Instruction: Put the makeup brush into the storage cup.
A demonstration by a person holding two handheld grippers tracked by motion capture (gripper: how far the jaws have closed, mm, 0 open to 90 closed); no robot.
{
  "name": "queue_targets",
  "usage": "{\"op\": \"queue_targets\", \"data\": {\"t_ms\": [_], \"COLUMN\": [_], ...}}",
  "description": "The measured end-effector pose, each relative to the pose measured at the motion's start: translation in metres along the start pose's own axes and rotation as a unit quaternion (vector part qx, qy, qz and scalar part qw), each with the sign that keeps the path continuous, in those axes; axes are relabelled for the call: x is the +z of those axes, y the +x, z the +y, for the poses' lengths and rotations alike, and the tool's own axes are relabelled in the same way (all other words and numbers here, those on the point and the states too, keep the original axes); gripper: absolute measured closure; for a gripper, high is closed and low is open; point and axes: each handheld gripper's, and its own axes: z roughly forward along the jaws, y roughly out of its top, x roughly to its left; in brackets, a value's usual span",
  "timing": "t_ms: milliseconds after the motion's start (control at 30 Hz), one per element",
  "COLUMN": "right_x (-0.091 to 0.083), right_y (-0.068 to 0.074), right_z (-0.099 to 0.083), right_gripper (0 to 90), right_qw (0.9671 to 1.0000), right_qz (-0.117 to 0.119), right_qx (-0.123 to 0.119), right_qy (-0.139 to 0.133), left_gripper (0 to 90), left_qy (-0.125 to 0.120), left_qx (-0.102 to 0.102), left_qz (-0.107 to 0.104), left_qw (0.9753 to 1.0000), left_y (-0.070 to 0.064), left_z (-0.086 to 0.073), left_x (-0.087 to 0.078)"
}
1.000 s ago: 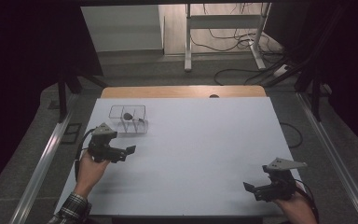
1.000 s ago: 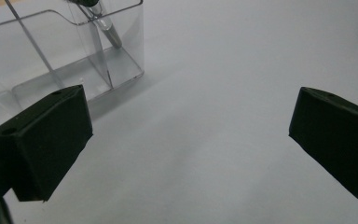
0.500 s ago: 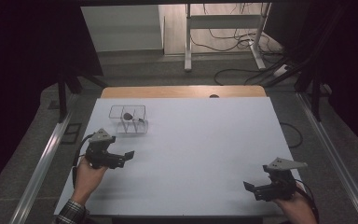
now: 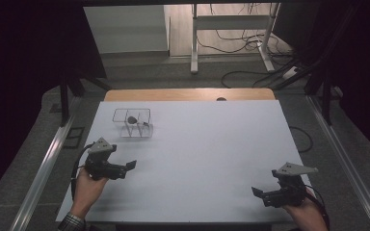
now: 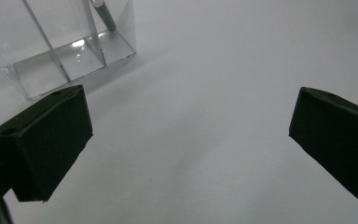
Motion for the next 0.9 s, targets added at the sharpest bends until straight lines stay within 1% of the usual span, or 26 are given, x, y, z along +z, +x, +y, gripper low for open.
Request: {"op": "queue_targets", "data": {"t_ms": [333,800,900], "right_x": [0.000,0.000,0.000], "right_y": [0.000,0.000,0.000], "right_z": [0.000,0.000,0.000], "right_gripper": [0.0,0.0,0.0], "right_qw": [1.0000,1.0000,1.0000], "right_qz": [0.000,0.000,0.001], "right_qx": [0.003,0.002,0.003], "right_qy": [-0.002,0.000,0.002], "left_gripper": [0.0,0.0,0.0], "left_qy": [-0.003,-0.016,-0.017], "left_qx": [-0.003,-0.005,-0.006], "left_qz": [0.004,0.006,0.010], "left_qw": [1.0000,0.9998,0.9998], "left_y": [-0.004,-0.009,-0.010], "left_z": [-0.010,-0.024,-0.027], "left_x": [-0.009,-0.023,-0.026]}}
